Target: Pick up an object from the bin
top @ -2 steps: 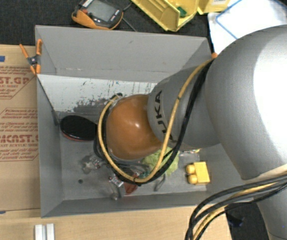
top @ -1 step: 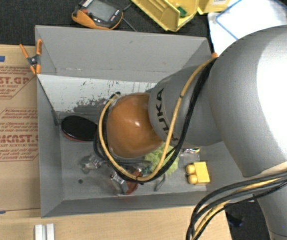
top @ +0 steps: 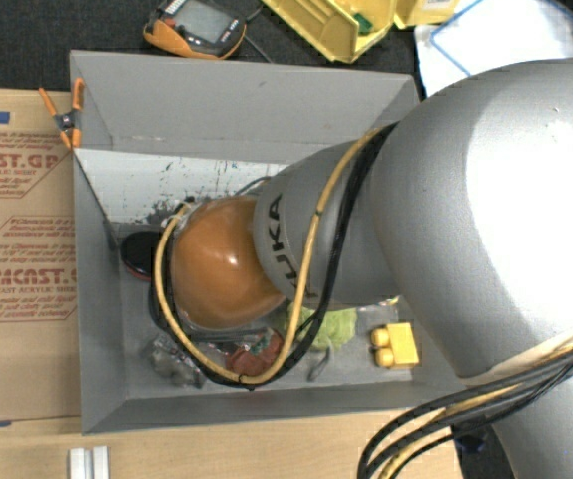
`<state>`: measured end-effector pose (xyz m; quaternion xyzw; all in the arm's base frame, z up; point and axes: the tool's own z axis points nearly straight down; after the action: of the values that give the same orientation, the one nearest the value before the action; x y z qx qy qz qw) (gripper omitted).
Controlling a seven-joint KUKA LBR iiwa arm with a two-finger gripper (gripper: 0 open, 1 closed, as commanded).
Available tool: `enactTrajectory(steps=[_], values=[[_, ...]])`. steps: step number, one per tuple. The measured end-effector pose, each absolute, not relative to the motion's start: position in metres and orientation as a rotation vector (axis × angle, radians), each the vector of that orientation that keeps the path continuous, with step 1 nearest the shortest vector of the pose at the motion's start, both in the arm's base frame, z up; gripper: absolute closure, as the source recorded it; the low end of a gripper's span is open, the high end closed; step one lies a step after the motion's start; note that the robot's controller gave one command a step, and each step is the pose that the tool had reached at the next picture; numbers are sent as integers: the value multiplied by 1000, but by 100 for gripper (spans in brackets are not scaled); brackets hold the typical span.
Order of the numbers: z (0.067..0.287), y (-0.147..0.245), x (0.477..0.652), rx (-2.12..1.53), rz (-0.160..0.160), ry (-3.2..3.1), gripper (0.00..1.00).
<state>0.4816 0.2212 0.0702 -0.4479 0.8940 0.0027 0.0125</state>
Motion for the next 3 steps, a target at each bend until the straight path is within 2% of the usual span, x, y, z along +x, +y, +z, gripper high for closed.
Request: enactTrajectory(steps=[1, 2, 3], values=[[70, 221, 482, -1396, 9, 2786, 100], [106, 218, 500, -1394, 10, 2782, 100], [106, 218, 501, -1382, 11, 2794, 100]])
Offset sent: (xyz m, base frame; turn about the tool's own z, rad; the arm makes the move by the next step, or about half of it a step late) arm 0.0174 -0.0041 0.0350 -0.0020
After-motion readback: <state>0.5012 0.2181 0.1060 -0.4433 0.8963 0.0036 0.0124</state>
